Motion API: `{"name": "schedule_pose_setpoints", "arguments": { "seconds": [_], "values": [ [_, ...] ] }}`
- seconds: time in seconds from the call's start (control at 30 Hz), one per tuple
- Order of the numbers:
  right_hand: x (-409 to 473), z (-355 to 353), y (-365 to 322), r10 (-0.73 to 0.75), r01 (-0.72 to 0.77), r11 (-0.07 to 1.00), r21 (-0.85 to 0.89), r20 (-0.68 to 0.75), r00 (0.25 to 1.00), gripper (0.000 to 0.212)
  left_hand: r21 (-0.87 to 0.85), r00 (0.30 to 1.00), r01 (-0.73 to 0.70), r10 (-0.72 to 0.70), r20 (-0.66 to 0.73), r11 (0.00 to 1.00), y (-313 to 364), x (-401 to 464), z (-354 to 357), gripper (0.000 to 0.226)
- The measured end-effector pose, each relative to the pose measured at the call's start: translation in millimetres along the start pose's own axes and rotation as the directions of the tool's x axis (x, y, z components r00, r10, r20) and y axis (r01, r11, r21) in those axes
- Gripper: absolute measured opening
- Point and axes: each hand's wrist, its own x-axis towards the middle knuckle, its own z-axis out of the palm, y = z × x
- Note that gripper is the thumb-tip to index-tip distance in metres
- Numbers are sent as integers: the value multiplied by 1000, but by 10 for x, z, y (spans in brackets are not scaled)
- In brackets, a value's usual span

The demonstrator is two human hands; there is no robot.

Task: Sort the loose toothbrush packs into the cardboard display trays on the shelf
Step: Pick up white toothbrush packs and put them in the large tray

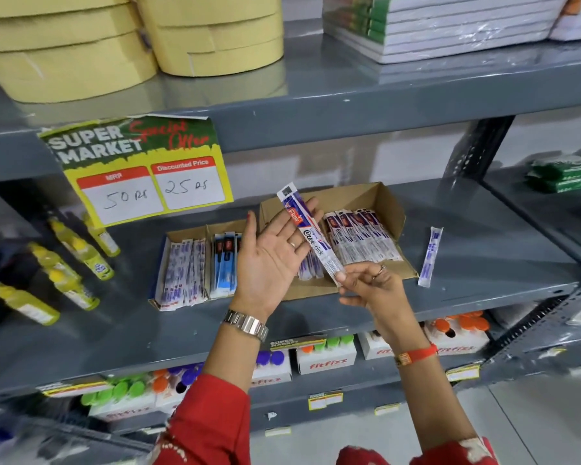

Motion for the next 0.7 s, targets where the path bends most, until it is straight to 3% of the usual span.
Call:
{"name": "schedule_pose_setpoints", "arguments": {
  "seconds": [0.23,0.33,0.43,0.53,0.63,0.7],
  "values": [
    [-30,25,47,-12,13,1000,19,-18,1000,14,74,999,-14,16,-33,997,-13,-35,-37,61],
    [-26,-11,62,1,2,999,44,-66,998,13,422,988,5,62,-144,906,-123,-66,-129,51],
    [-2,-70,67,29,-19,997,81,-133,991,11,833,983,60,113,-146,550,-349,-153,-346,40],
    [50,-142,72,77,-56,992,110,-200,977,10,975,987,80,121,-107,209,-582,-236,-670,51],
    [144,-224,84,133,-100,986,134,-260,956,8,943,980,42,197,25,-332,-751,-298,-921,67],
    [221,-276,100,169,-129,980,153,-292,941,7,869,982,62,187,35,-491,-823,-354,-1033,71]
  ]
}}
